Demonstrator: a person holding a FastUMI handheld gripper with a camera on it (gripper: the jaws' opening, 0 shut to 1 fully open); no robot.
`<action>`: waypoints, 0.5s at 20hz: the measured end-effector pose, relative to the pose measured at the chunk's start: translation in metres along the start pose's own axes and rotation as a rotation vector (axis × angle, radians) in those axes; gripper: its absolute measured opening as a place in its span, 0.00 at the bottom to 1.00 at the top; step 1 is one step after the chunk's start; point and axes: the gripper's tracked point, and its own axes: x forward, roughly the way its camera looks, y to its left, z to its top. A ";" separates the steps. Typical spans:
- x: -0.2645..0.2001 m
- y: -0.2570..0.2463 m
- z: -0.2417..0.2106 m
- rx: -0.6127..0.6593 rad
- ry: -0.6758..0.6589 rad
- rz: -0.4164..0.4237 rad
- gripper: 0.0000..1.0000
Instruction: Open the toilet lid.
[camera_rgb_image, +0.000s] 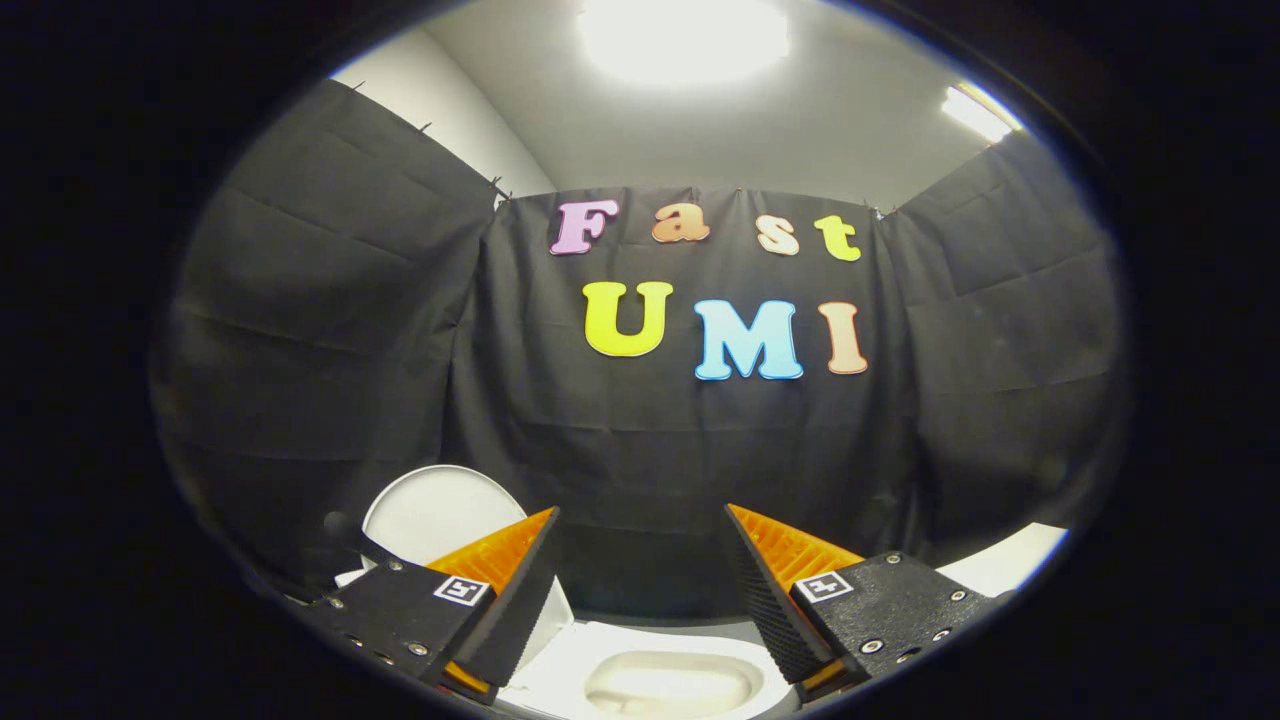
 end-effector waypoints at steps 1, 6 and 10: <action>-0.002 -0.007 0.001 -0.002 -0.003 -0.010 0.95; -0.013 -0.044 0.003 -0.028 -0.031 -0.063 0.94; -0.022 -0.070 -0.009 -0.044 -0.024 -0.112 0.93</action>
